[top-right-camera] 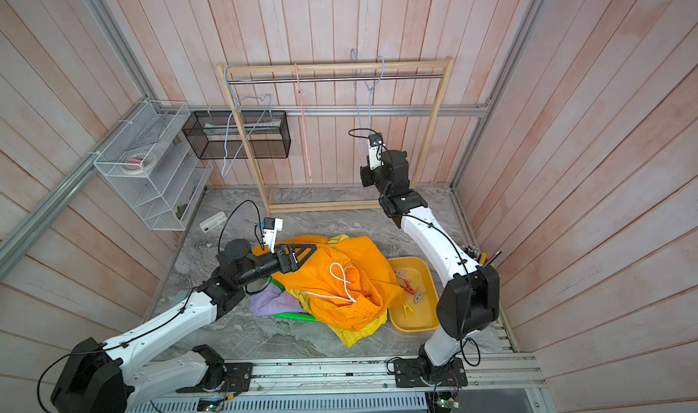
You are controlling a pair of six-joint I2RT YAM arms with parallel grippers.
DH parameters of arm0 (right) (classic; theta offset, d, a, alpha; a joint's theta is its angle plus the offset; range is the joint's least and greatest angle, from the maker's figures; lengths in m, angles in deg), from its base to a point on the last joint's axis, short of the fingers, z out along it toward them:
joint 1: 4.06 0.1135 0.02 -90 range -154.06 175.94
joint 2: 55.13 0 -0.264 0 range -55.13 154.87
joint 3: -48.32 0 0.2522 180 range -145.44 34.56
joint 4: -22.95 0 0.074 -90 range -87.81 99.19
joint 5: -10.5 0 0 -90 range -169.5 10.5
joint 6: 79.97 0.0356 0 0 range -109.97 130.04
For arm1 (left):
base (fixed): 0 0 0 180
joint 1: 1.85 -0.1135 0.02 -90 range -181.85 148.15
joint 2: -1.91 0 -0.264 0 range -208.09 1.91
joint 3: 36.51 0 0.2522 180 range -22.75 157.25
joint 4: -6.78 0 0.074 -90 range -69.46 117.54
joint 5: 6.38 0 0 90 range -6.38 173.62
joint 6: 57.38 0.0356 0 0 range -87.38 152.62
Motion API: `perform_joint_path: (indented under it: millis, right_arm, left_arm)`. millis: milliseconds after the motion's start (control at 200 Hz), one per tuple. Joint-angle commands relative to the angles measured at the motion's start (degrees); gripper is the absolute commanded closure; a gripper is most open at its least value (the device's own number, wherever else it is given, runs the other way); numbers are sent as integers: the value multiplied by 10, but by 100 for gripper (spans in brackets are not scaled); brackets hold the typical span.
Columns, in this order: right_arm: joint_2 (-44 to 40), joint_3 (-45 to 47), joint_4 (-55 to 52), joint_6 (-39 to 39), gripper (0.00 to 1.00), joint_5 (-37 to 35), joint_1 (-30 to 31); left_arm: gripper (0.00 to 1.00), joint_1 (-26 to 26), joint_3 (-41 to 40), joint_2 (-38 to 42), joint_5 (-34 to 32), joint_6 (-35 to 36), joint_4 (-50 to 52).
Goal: Remove the clothespins securing shorts to the hanger
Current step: Place the hanger at the clothesline.
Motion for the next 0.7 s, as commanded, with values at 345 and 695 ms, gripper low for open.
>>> perform_joint_path:
  millis: [345,695]
  right_arm:
    - [-10,-19,-45,24,100,49,-4]
    - [-43,-35,-81,39,100,111,-9]
  left_arm:
    - [0,-3,-9,-8,19,-4,-31]
    - [0,-3,-10,-18,26,-13,-43]
